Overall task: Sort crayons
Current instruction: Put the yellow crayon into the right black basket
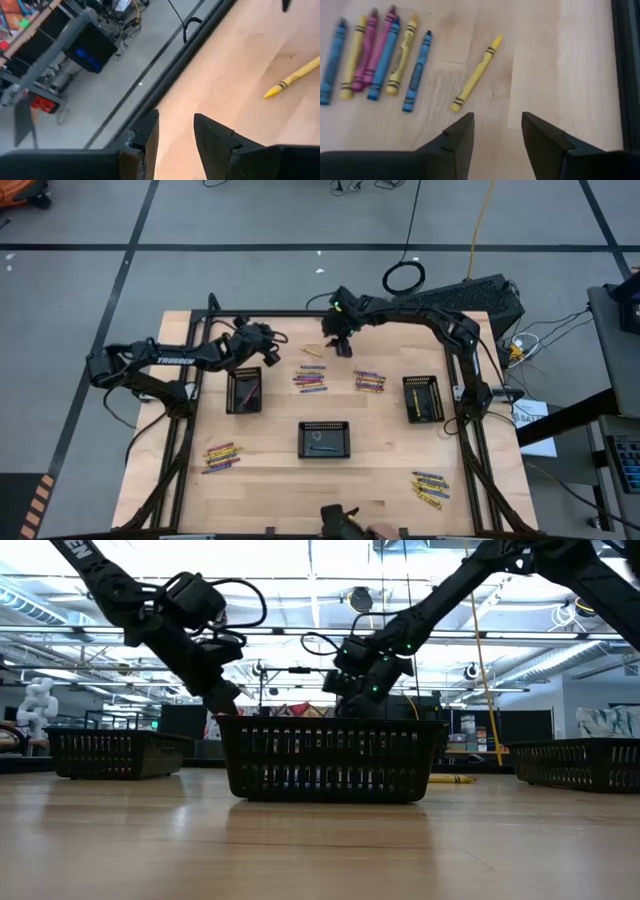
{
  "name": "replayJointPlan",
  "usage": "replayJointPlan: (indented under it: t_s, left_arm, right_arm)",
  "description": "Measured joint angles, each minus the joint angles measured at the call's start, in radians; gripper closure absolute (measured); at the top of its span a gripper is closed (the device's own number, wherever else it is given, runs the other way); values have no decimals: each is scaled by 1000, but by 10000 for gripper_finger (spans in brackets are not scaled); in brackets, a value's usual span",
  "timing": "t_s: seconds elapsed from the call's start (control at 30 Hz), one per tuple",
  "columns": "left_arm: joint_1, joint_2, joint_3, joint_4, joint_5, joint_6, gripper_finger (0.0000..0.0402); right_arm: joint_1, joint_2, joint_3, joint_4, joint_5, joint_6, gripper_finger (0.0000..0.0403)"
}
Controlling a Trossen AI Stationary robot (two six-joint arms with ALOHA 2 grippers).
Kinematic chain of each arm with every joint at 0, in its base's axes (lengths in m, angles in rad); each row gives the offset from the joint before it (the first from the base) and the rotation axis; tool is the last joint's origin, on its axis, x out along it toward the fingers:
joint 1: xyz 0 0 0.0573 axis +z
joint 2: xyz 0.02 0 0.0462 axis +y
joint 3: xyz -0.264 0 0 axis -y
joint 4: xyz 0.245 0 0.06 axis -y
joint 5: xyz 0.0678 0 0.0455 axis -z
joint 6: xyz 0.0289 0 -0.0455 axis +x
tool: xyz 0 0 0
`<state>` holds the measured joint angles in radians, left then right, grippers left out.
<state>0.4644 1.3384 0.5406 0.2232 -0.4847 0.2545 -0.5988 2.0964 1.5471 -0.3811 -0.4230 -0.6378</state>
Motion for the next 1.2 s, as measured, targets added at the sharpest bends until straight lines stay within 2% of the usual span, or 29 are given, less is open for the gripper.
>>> replayJointPlan:
  t_s: [0.07,0.17,0.23,0.33,0.4,0.57,0.7,0.83,1.03,1.2]
  left_arm:
    - [0,0,-11,8,63,-63,275]
    - [0,0,-34,14,219,-117,275]
    - [-1,3,-51,38,302,-116,275]
    - [5,27,-49,64,367,-67,275]
    - [15,56,-18,61,429,-3,275]
    - [40,159,95,-14,617,127,275]
    - [51,257,190,-100,635,227,275]
    - [64,356,281,-164,635,290,275]
    - [110,449,401,-227,635,336,275]
    - [164,531,519,-394,679,364,275]
  right_arm:
    - [-6,5,0,15,-13,38,242]
    - [6,8,0,-33,64,98,231]
    - [21,5,0,-63,127,110,226]
    - [46,-17,0,-118,191,169,223]
    - [58,-35,0,-164,171,206,226]
    - [79,-45,-53,-187,22,258,240]
    - [88,-44,-171,-79,6,321,255]
    - [97,-112,-278,23,40,398,270]
    - [127,-346,-472,220,217,452,288]
    - [137,-498,-651,454,240,499,296]
